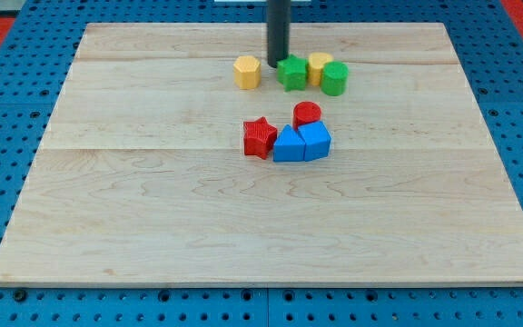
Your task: Move the green star in between the circles
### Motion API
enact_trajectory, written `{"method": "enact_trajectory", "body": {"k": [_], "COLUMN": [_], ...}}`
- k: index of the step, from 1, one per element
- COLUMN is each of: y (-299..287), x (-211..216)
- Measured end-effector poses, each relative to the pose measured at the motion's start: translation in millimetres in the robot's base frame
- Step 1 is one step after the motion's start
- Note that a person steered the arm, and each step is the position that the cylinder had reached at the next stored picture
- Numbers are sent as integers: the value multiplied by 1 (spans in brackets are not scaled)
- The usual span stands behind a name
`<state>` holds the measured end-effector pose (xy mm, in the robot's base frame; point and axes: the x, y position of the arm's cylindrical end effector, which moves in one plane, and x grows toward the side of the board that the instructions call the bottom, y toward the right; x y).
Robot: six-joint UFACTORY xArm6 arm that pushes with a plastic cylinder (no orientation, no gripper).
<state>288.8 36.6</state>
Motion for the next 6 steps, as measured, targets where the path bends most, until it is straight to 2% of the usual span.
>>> {"method": "enact_trajectory", "body": {"k": [2, 4, 6], "y": [14, 6, 3], "x": [11, 59, 71]}}
